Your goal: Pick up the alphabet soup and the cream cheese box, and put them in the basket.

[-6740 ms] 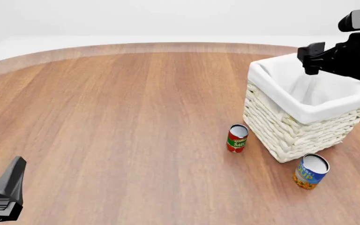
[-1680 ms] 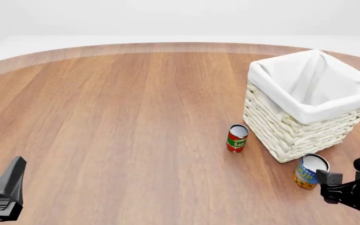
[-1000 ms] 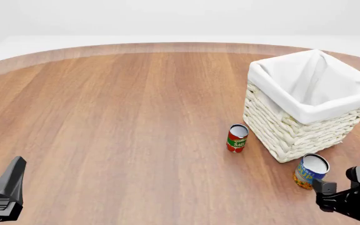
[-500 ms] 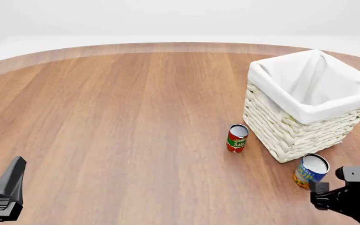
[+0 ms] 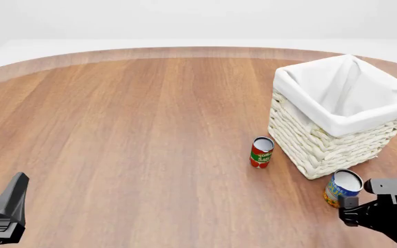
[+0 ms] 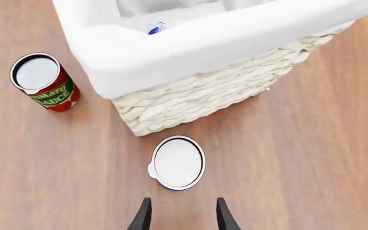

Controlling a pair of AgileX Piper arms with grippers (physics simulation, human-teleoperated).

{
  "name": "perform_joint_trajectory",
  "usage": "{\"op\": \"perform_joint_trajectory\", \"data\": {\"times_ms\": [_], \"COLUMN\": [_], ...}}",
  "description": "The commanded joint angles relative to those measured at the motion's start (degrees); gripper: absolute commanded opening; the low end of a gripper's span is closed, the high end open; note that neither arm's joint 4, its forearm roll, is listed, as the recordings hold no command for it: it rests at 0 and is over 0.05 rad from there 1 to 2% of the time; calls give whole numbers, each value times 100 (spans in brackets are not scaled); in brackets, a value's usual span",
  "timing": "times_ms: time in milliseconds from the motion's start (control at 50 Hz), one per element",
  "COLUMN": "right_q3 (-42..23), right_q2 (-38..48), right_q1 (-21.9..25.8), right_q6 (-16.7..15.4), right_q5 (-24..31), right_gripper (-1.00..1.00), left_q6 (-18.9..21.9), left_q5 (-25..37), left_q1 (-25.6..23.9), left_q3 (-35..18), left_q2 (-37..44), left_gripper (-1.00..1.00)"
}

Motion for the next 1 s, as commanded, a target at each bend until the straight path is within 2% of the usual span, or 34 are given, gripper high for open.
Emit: {"op": "perform_joint_trajectory", "data": {"times_ms": [20,220,300,320,420,1000], "right_q3": [-2,-119,-64,-131,-201,-326], "right_q2": [363,316,510,400,397,1278], "right_q1": [0,20,24,29,38,37], "right_q6": [-20,-45,-53,-41,-52,-86], "right_q5": [-323,-147,-389,-210,-150,-806], "right_gripper": [100,100,100,100,100,100], "left_q6": [0,0,0,0,0,0], "left_q5": [0,0,0,0,0,0], "left_q1": [0,0,0,0,0,0], "left_q3": [0,0,0,0,0,0], "left_q2": [0,0,0,0,0,0], "left_gripper": [100,100,100,100,100,100]}}
